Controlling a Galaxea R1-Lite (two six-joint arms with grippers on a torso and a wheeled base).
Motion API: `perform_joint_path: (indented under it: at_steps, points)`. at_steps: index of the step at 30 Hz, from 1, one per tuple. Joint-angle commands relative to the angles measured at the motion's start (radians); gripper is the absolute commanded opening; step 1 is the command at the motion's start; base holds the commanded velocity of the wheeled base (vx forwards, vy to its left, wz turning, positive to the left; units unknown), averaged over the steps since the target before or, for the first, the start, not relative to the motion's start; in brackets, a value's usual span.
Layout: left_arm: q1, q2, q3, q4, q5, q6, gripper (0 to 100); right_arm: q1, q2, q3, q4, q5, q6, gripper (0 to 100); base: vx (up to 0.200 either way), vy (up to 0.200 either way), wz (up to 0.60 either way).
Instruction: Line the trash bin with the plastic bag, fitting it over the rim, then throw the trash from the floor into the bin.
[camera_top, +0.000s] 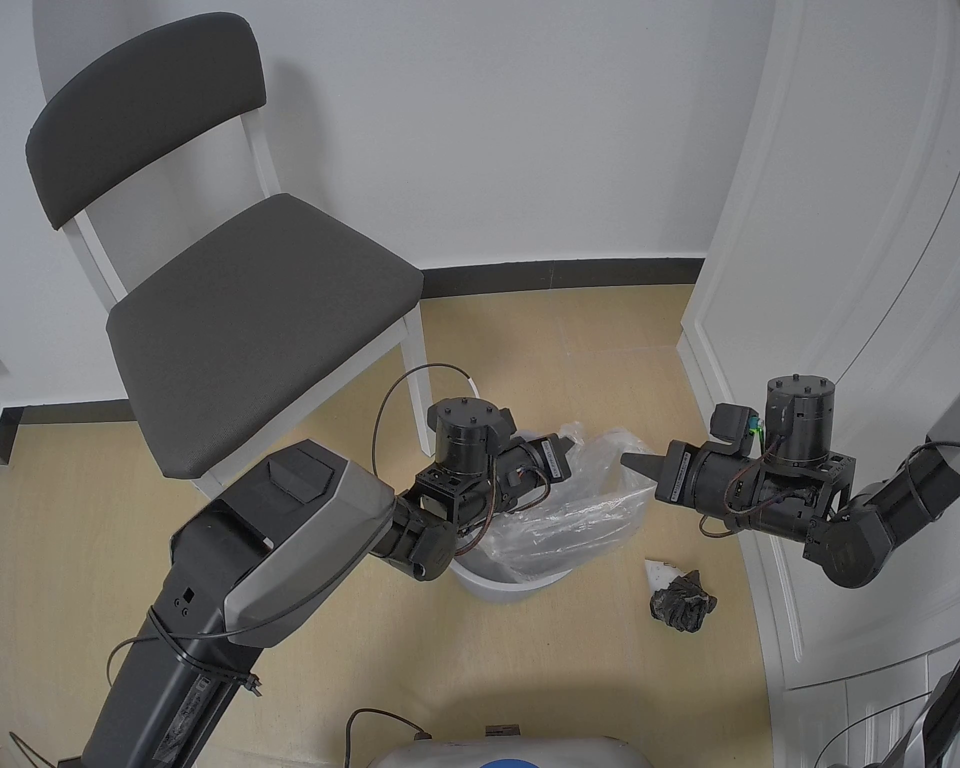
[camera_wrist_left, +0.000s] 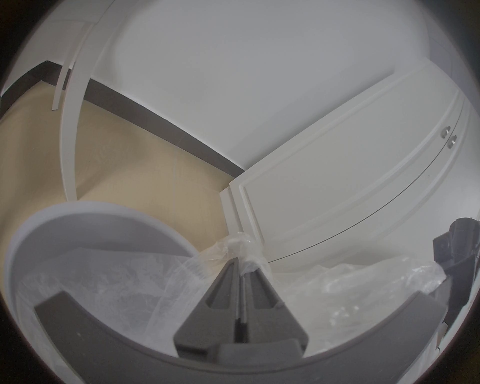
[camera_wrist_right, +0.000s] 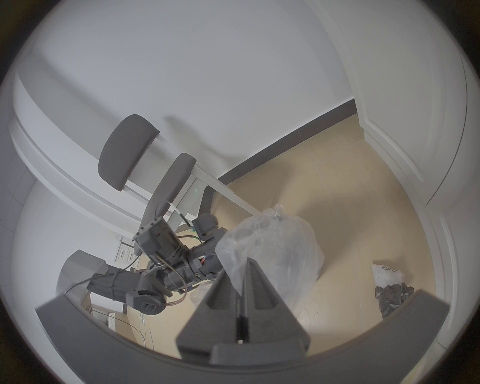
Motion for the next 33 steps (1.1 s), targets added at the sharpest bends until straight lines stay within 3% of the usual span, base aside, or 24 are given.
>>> perform_joint_path:
  at_steps: [1, 9, 15, 16, 20, 33]
  points:
    - [0.015, 0.018, 0.004, -0.002, 0.002, 0.000, 0, 0.009, 0.000, 0.001, -0.001, 0.000, 0.000, 0, 0.000, 0.000, 0.00]
    - [0.098, -0.035, 0.059, -0.013, 0.011, -0.023, 0, 0.009, 0.032, -0.007, -0.001, 0.000, 0.000, 0, 0.000, 0.000, 0.00]
    - [0.187, -0.186, 0.331, -0.162, 0.010, -0.011, 0, -0.005, 0.153, -0.087, -0.001, 0.000, 0.003, 0, 0.000, 0.000, 0.00]
    - [0.187, -0.186, 0.331, -0.162, 0.010, -0.011, 0, -0.005, 0.153, -0.087, -0.001, 0.000, 0.003, 0, 0.000, 0.000, 0.00]
    - [0.216, -0.280, 0.544, -0.275, 0.008, -0.008, 0, -0.006, 0.244, -0.185, -0.001, -0.001, 0.014, 0, 0.000, 0.000, 0.00]
    - [0.259, -0.410, 0.857, -0.478, 0.005, -0.002, 0, 0.011, 0.396, -0.303, -0.039, -0.063, 0.052, 0, 0.000, 0.000, 0.00]
